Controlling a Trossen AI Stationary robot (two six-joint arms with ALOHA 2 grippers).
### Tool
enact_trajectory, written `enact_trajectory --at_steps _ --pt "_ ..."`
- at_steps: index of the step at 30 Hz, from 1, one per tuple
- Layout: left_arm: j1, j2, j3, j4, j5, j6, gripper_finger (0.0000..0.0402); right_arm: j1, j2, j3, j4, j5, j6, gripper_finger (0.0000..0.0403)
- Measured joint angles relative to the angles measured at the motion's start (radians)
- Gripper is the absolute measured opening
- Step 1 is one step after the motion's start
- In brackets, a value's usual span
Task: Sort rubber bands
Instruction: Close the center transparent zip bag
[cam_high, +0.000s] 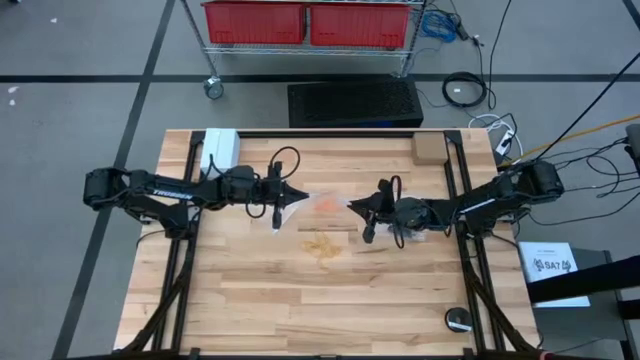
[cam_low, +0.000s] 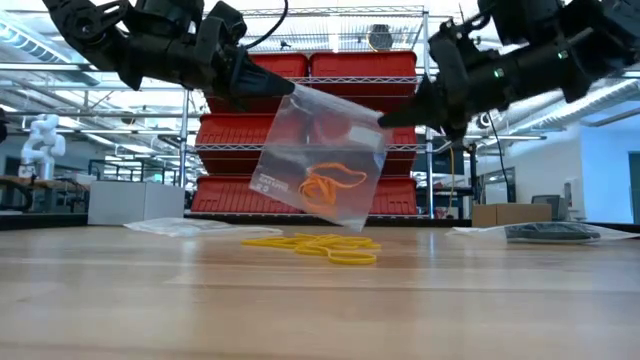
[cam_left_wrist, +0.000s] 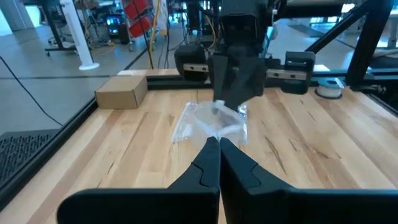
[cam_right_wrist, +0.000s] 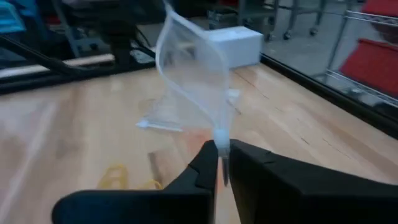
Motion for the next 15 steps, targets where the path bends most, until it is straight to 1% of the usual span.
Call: enact_trajectory --at_steps 5,11,13,15 --pt "-0.017 0.000 0.000 0.024 0.000 0.000 0.0000 0.004 -0.003 0.077 -0.022 -0.054 -0.030 0.0005" --pt "-0.033 0.000 0.000 0.042 -0.002 0.000 0.0000 0.016 -0.004 0.186 -0.208 -0.064 -0.050 0.0002" --pt "-0.033 0.000 0.000 0.041 -0.023 0.000 0.0000 0.023 -0.004 0.199 -0.235 -0.060 -0.047 0.0002" --pt "-0.033 0.000 0.000 0.030 -0.067 -0.005 0.0003 0.032 -0.005 0.200 -0.235 -0.057 -0.049 0.0002"
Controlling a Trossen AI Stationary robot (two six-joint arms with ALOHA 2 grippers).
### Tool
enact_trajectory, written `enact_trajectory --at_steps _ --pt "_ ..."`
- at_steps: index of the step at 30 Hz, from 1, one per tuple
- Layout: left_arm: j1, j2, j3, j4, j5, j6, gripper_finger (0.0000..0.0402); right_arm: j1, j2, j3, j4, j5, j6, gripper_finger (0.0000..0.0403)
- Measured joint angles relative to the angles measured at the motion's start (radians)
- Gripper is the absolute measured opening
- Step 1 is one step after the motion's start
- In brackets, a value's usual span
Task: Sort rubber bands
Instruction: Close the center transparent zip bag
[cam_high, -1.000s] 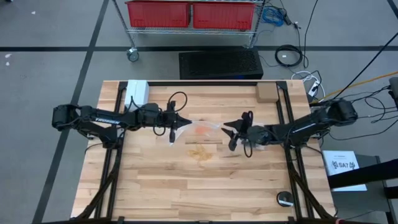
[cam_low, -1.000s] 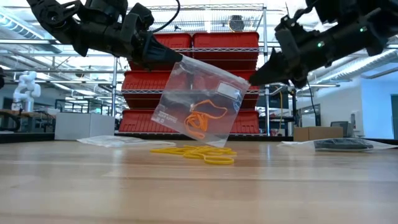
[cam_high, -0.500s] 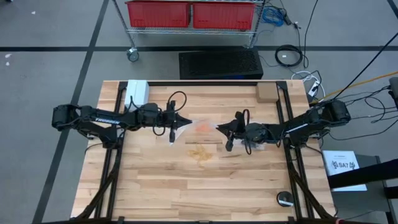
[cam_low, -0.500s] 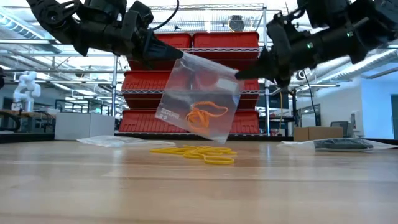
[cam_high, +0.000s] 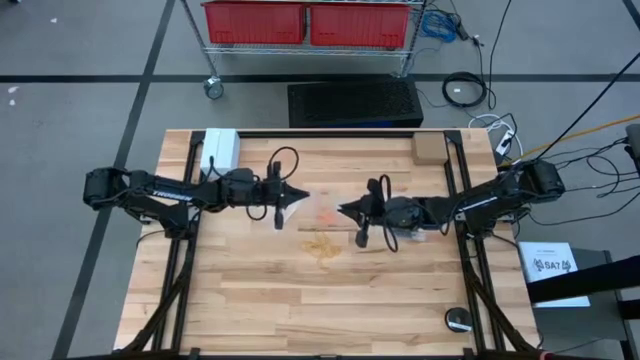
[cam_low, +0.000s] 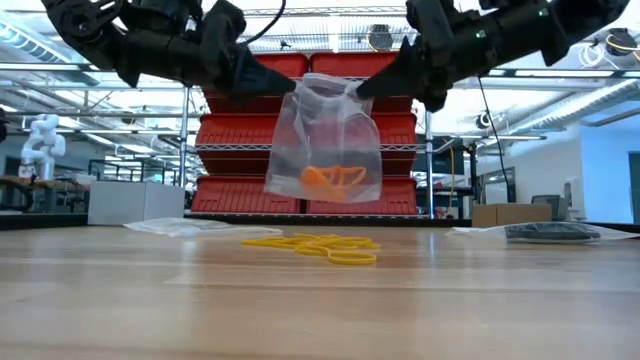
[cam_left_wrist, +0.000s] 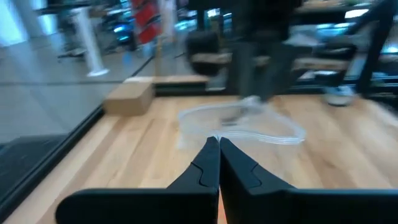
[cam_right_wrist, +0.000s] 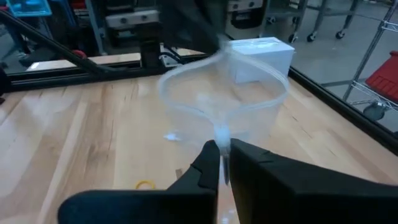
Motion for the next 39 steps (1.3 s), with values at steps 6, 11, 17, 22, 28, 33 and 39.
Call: enact_trajectory --at_steps 6,11,17,22,28,33,39 --pt "0.018 0.000 0.000 -0.042 -0.148 0.008 0.0040 0.025 -0.041 0.000 -0.106 0.085 0.021 0.0001" --pt "0.036 0.000 0.000 -0.067 -0.185 0.012 0.0074 0.027 -0.120 0.000 -0.217 0.138 0.068 0.0000" --pt "0.035 0.000 0.000 -0.069 -0.199 0.012 0.0110 0.027 -0.222 0.000 -0.310 0.171 0.072 0.0000" --pt "0.036 -0.001 0.000 -0.115 -0.311 0.034 0.0132 0.025 -0.277 0.065 -0.551 0.274 0.140 0.0000" --pt "0.036 -0.025 0.000 -0.135 -0.362 0.040 0.0137 -0.017 -0.222 0.295 -0.967 0.347 0.258 0.0000" --pt "0.036 -0.045 0.000 -0.161 -0.378 0.038 0.0137 -0.094 -0.070 0.477 -1.148 0.341 0.262 0.0000" --pt "0.036 -0.097 0.000 -0.255 -0.518 0.051 0.0138 -0.197 0.197 0.659 -1.315 0.332 0.320 0.0000"
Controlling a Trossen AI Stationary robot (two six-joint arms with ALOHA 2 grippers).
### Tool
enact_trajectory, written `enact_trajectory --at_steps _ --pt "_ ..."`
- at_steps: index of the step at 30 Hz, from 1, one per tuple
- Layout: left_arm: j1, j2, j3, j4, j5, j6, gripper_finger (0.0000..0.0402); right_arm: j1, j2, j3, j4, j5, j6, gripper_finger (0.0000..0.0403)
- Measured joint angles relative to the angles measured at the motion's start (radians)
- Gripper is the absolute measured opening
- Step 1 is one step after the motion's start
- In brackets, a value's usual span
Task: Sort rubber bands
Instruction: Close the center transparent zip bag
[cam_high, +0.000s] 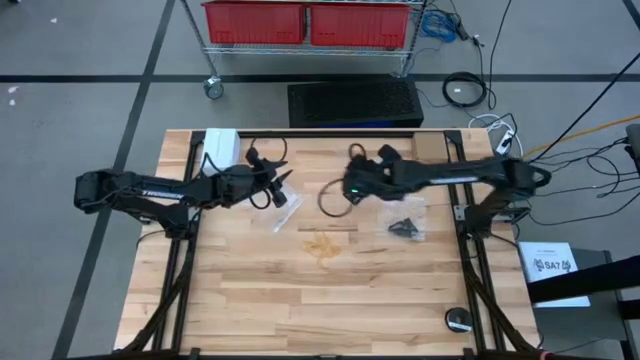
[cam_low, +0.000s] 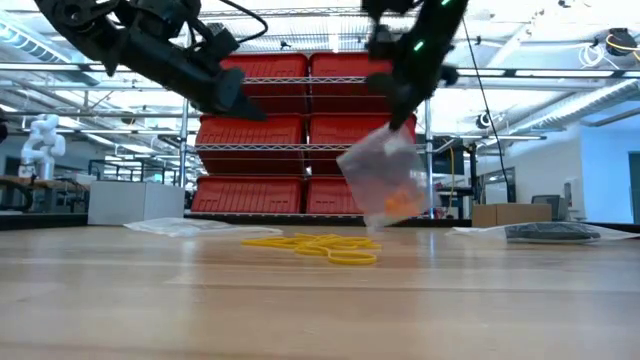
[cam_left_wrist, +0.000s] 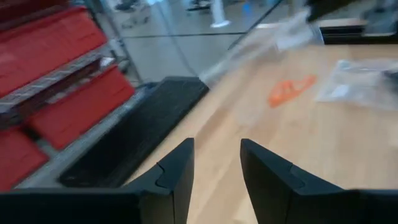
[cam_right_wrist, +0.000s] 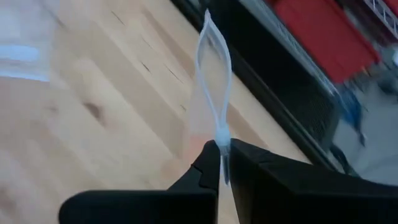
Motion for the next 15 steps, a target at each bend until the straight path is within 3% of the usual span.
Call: enact_trajectory --at_steps 4,7,10,15 --pt "0.000 -0.050 0.000 -0.073 -0.051 0.007 0.0138 -0.042 0.166 0.096 0.000 -0.071 0.010 0.0001" --pt "0.000 -0.087 0.000 -0.112 -0.059 0.007 0.0138 -0.047 0.265 0.154 0.065 -0.182 -0.052 0.0023" --pt "0.000 -0.114 0.000 -0.135 -0.059 0.006 0.0138 -0.043 0.327 0.202 0.137 -0.287 -0.147 0.0067" --pt "0.000 -0.130 0.000 -0.159 -0.059 -0.009 0.0138 -0.032 0.355 0.265 0.173 -0.314 -0.230 0.0155"
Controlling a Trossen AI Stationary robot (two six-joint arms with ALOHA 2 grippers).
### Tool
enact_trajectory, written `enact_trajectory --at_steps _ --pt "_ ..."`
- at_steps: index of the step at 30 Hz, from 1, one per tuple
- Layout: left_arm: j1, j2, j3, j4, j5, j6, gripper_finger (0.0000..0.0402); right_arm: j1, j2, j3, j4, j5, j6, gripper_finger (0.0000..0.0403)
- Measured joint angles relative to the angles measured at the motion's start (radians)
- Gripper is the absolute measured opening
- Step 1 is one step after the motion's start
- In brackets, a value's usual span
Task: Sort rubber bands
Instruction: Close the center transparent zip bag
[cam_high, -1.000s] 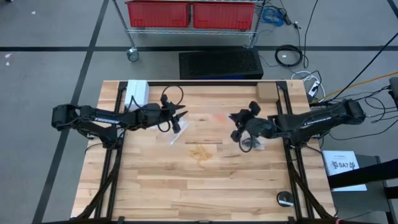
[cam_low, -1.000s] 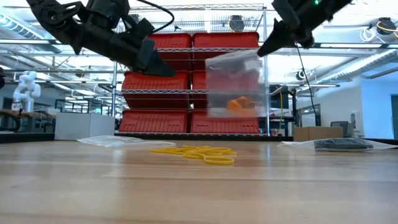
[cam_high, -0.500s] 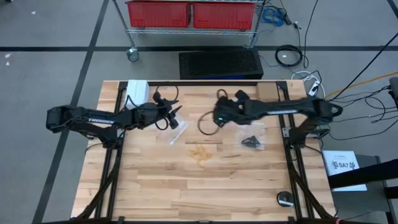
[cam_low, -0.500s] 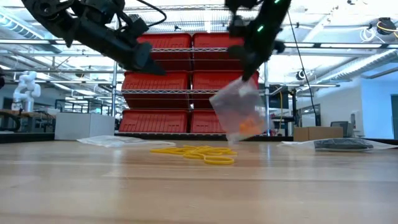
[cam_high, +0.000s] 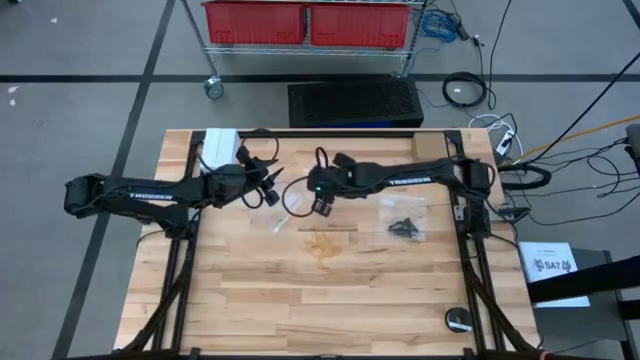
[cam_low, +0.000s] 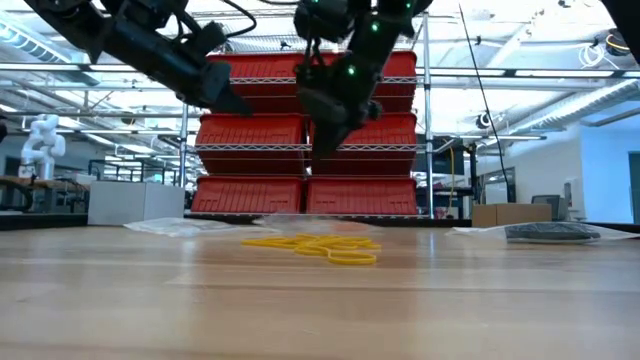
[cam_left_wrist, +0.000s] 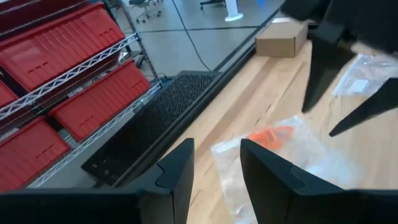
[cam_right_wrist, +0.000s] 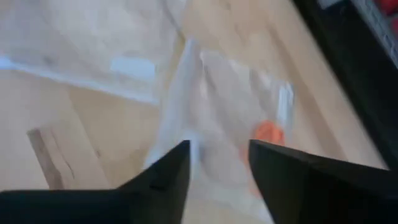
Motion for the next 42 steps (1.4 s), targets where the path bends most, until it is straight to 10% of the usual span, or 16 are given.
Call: enact_trajectory --at_steps 7,16,27,42 --pt "0.000 0.000 0.000 -0.023 0.001 -0.002 0.0138 -0.012 -0.025 0.046 -0.103 0.044 -0.149 0.0219" --pt "0.000 0.001 0.000 -0.083 0.011 0.001 0.0111 -0.206 -0.012 -0.147 -0.114 -0.060 -0.329 0.0018" --pt "0.000 0.001 0.000 -0.084 0.016 0.019 0.0052 -0.244 -0.012 -0.336 0.127 -0.254 -0.386 0.0001" --pt "0.000 0.001 0.000 -0.083 0.015 0.022 0.0015 -0.088 -0.019 -0.383 0.151 -0.608 0.140 0.0000"
